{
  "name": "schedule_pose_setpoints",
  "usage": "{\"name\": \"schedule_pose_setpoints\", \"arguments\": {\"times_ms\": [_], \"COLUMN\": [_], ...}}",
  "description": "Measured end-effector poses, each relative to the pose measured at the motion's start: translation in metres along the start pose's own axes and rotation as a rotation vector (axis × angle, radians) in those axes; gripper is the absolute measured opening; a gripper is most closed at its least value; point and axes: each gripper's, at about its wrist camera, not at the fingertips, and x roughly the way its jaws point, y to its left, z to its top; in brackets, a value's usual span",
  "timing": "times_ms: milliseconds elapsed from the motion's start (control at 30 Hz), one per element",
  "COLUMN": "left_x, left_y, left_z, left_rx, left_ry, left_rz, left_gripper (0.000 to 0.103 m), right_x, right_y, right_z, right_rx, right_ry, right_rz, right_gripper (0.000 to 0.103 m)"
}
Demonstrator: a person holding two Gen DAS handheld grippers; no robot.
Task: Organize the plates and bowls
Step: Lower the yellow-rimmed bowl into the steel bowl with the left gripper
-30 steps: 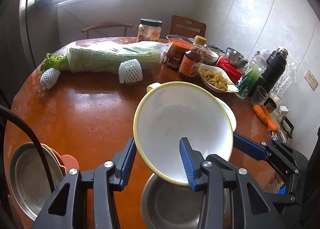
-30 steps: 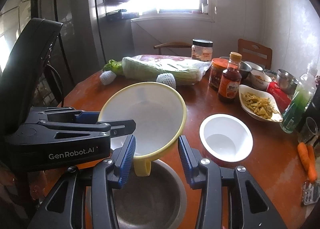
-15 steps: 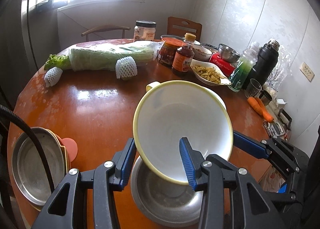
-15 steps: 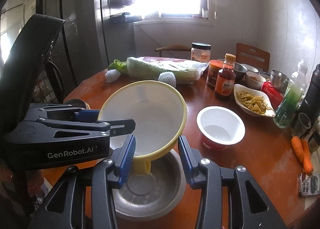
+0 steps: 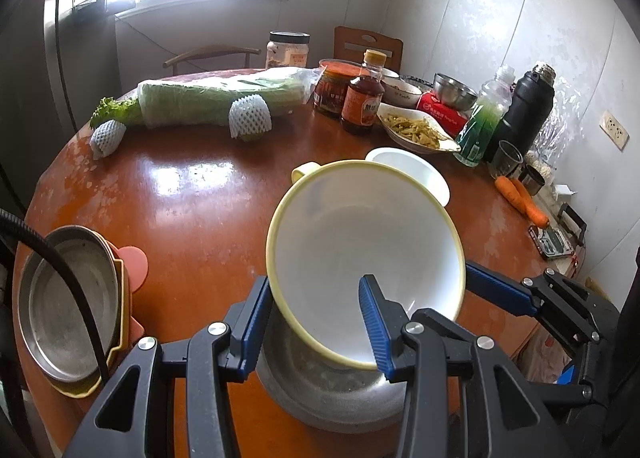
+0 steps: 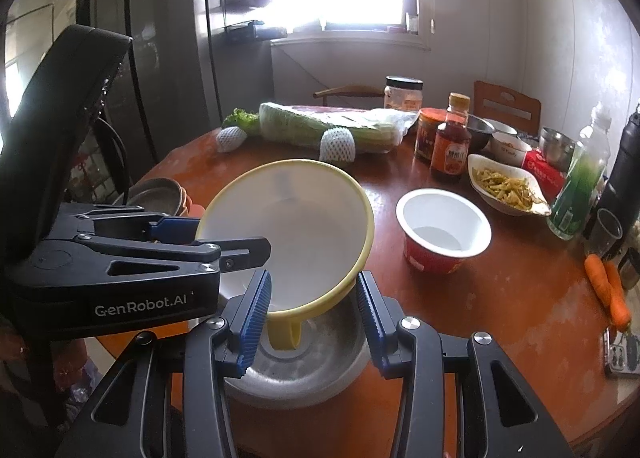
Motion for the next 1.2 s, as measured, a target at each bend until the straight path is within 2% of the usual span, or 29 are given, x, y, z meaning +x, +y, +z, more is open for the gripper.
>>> {"name": "schedule_pose_setpoints", "arguments": {"times_ms": [500,1200], "left_x": [0.012,0.022], "left_y": [-0.005,-0.004], "left_z": [-0.020,-0.027], "left_rx": [0.017,0.034], "left_ry": [0.027,0.049], "left_rz": [0.028,0.029], "left_gripper": [0.045,0.045], "right_x": [0.013,0.022], "right_y": [0.001,0.005], "right_z": [-0.031,-0.037], "right_rx": [0.013,-0.018], "right_ry": [0.056,0.084], "right_rz": [0.005,-0.031], "right_gripper": [0.046,0.046]}}
